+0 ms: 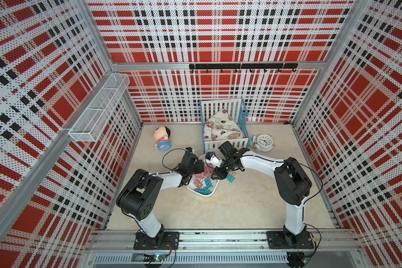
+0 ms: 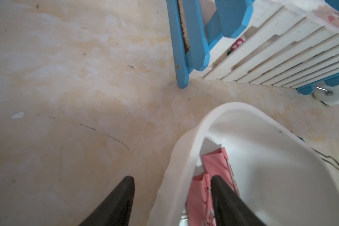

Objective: Take out the binder clips from the storage box
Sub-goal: Pick up the binder clip from the storage box.

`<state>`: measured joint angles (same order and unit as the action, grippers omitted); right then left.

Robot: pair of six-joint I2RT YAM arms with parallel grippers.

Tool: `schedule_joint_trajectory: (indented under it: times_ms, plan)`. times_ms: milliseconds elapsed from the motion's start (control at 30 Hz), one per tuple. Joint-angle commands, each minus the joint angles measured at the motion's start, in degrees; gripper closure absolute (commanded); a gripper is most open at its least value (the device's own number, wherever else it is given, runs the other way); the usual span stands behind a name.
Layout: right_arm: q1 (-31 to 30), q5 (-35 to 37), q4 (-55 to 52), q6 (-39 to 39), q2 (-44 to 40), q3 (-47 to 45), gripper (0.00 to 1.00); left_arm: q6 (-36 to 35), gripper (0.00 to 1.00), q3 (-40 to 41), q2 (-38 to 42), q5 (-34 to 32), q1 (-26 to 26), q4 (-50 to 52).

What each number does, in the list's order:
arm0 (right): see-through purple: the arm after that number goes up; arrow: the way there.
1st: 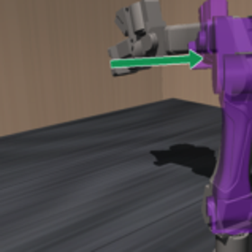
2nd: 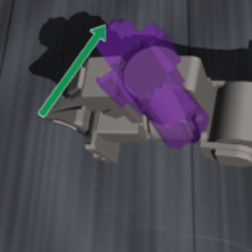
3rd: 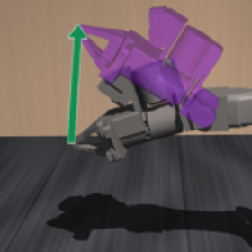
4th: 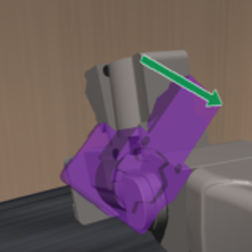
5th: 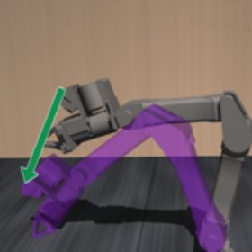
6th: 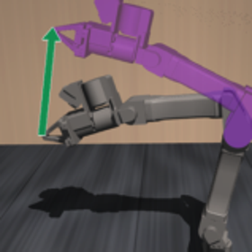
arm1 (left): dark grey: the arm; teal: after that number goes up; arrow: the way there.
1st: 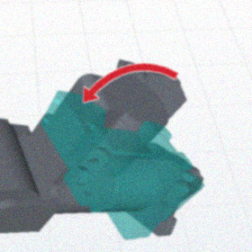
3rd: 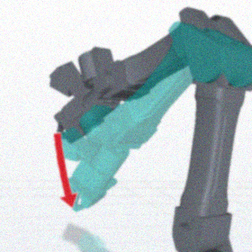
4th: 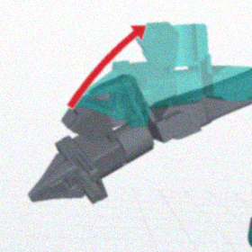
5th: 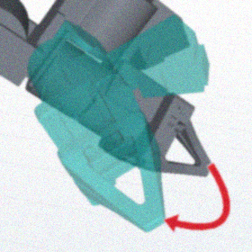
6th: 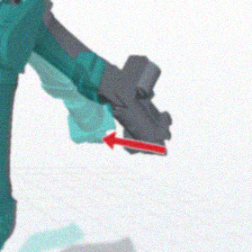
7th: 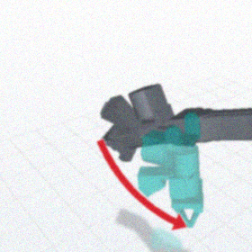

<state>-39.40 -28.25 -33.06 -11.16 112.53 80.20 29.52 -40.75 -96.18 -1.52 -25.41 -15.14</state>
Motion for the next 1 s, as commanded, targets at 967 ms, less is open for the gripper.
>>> schedule_joint_trajectory:
  times_ms: [967]
  plan:
    - [0.14,-0.91,-0.78,-0.80,-10.14,1.54,0.99,-0.02,0.32,0.76,0.46,0.20,0.49,0.44]
